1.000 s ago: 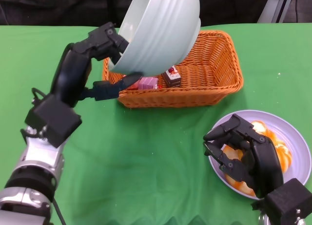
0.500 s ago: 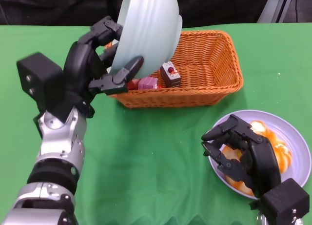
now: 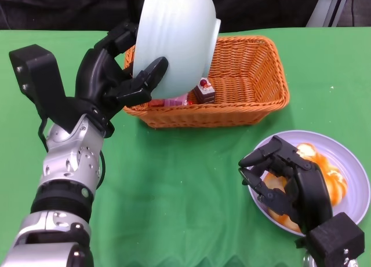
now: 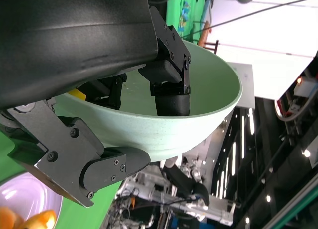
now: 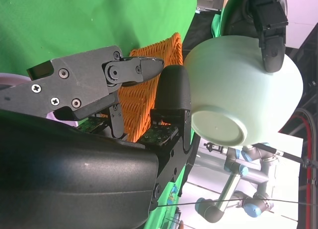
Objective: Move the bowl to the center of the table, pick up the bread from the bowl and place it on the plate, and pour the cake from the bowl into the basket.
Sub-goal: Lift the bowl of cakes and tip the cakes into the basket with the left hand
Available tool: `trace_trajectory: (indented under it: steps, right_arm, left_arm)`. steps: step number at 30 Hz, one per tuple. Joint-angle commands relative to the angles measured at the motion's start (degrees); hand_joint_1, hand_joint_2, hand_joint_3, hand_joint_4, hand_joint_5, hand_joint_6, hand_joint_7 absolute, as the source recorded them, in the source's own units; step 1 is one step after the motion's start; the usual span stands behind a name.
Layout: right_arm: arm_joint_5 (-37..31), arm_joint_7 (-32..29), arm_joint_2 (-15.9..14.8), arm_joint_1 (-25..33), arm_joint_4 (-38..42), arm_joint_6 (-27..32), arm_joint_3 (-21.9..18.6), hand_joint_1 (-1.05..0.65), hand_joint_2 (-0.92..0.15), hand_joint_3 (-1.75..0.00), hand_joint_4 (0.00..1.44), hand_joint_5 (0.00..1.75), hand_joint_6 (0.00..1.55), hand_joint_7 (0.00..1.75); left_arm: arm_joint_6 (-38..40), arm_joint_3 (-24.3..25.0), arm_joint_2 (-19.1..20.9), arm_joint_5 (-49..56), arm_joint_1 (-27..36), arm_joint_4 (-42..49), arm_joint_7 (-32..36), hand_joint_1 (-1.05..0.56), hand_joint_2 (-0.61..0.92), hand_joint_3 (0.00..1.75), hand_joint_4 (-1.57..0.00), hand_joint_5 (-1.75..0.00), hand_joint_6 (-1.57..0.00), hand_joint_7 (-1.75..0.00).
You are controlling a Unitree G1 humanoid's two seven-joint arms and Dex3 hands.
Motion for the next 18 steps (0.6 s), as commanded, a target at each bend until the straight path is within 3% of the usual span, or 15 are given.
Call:
trace_trajectory:
  steps: [1, 9, 18]
  right_arm:
    - [-0.2, -0.8, 0.1, -0.4, 1.3, -0.2, -0.1, -0.17, -0.84, -0.31, 0.63, 1.57, 0.58, 1.35]
    - [-0.6, -1.1, 0.2, -0.6, 1.9, -0.1, 0.0, -0.17, -0.84, -0.33, 0.65, 1.54, 0.57, 1.34]
    - [0.5, -0.1, 0.7, -0.8, 2.4, 0.0, -0.1, -0.17, -0.84, -0.35, 0.66, 1.53, 0.58, 1.3]
  left_arm:
    - [2.6, 1.5, 1.4, -1.8, -3.2, 0.0, -3.1, -0.09, 0.49, 1.25, -0.83, -1.54, -0.84, -1.46]
    - [9.6, 4.8, 1.9, -4.8, -6.5, 4.1, -9.5, -0.05, 0.48, 1.27, -0.86, -1.47, -0.91, -1.31]
    - [14.2, 7.1, 1.7, -6.4, -8.7, 6.4, -12.0, -0.05, 0.54, 1.23, -0.81, -1.56, -0.89, -1.33]
